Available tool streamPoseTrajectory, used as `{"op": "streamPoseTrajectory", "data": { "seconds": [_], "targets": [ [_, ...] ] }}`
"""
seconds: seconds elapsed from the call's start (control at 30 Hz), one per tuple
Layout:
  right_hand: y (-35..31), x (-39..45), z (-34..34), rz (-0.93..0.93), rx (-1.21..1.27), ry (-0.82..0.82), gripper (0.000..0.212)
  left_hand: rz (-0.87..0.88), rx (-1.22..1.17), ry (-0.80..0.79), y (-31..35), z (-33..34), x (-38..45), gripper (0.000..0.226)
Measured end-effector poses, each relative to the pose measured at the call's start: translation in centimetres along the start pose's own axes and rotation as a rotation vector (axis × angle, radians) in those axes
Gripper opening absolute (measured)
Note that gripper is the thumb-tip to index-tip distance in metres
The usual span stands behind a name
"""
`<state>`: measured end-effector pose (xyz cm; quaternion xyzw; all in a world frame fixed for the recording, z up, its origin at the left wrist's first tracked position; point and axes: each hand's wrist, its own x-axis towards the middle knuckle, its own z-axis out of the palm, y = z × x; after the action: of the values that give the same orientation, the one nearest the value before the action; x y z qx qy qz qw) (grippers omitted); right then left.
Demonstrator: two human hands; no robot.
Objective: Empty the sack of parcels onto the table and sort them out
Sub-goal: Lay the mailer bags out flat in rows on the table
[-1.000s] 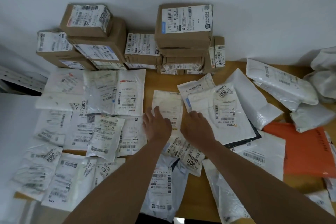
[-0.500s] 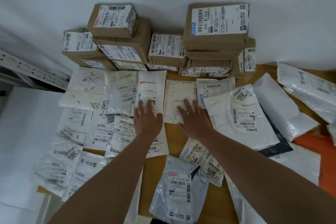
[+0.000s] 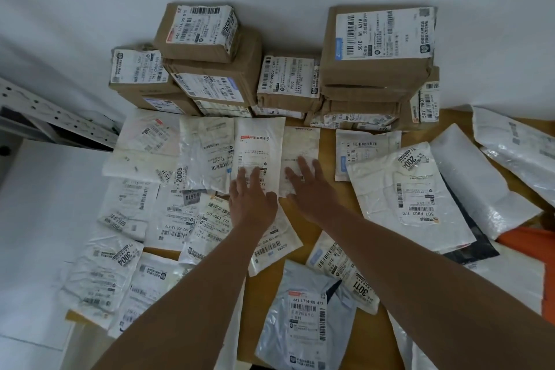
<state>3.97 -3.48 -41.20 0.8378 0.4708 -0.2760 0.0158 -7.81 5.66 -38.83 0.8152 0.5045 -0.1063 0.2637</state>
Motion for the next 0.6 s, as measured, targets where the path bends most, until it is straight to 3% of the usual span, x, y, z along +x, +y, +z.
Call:
{"op": "streamPoseTrajectory", "data": {
  "seconds": [0.27,0.43,0.47,0.6],
  "targets": [
    [0.0,0.2,-0.2,-0.012,0.001,-0.028,0.065,-0.003,0.004,0.0,0.0,-0.1,-0.1,0.071],
    [0.6,-2.2,0.2,-0.04,0.077,0.403,0.045,0.048,0.053,0.167,0.2,0.3,-2.6,0.061],
    [0.4,-3.0,0.6,-0.047,0.099,0.411,0.046,0.042,0.056,0.18,-0.1,0.4,-3.0,0.057],
    [-1.9,-6.2,2.3,-0.013,0.177,0.086,0.045,0.027,0.082,0.171,-2.3,0.3,-3.9,0.051]
  ]
}}
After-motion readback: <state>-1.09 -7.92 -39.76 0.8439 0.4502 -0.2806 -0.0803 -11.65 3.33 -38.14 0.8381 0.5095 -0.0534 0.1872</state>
